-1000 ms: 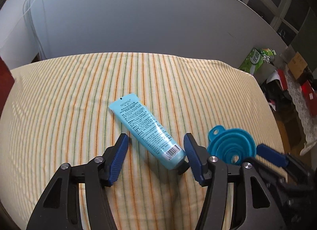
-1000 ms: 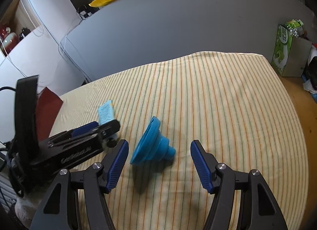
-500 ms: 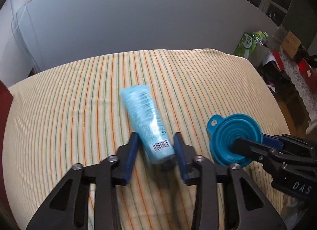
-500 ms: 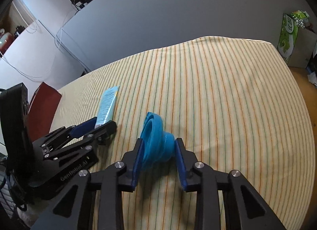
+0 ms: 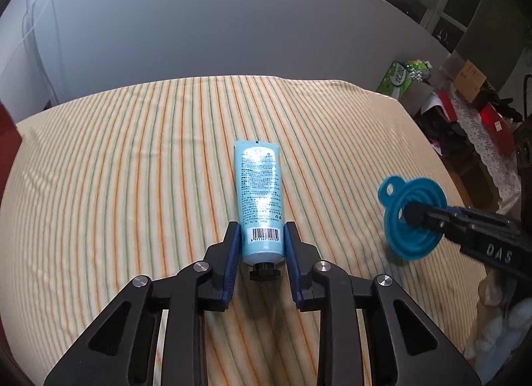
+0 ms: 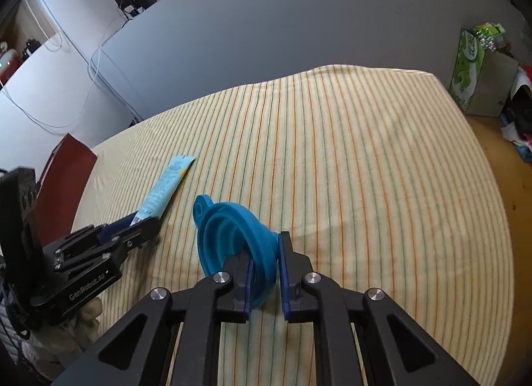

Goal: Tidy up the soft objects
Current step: 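Carry the tube and funnel cup over the box with both grippers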

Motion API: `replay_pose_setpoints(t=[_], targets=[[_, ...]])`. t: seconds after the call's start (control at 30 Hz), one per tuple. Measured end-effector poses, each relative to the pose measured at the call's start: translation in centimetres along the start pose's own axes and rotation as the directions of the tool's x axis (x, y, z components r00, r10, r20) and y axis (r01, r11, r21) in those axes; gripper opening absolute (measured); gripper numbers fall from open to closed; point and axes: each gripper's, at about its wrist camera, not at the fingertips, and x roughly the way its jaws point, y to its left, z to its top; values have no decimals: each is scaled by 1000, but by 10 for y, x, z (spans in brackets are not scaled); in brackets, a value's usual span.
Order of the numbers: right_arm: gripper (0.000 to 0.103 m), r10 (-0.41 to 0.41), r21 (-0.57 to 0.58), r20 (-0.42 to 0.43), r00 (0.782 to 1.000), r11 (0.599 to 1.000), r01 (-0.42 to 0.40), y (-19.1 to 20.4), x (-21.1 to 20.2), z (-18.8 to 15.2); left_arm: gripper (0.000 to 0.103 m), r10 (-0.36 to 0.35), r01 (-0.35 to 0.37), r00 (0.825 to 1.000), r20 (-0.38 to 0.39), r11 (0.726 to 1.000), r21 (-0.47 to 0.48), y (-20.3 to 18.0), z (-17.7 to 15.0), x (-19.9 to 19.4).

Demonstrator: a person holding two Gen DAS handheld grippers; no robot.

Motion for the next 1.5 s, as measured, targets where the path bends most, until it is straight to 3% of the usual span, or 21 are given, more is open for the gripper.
replay_pose_setpoints(t=[0.4,0.63,0.87,1.07,1.2,1.27,1.5], targets=[[11,46,-34,60,997,998,-44,23,-28,-7,24,-40,43,994,100,999,-33,33,-20,-63],[11,105,-101,74,992,990,-97,65,-38,2,24,-43,56,982,185,996,-69,60,-28,-112],[11,179,-197,76,981,967,-161,123,-39,24,24,45,-8,957,288,992,-128,106,-47,-179],[11,246,-283,55,968,933,-221,188,-30,45,24,184,-121,927,328,972,-203,157,-72,-226],[11,281,-329,48,959,911,-250,231,-22,59,24,297,-219,900,318,941,-258,197,-85,-244],[11,295,-341,37,955,902,-266,249,-17,64,24,323,-235,895,309,928,-290,213,-91,-248],[11,327,-394,-6,945,868,-303,314,8,78,24,449,-356,840,305,880,-315,244,-96,-254]])
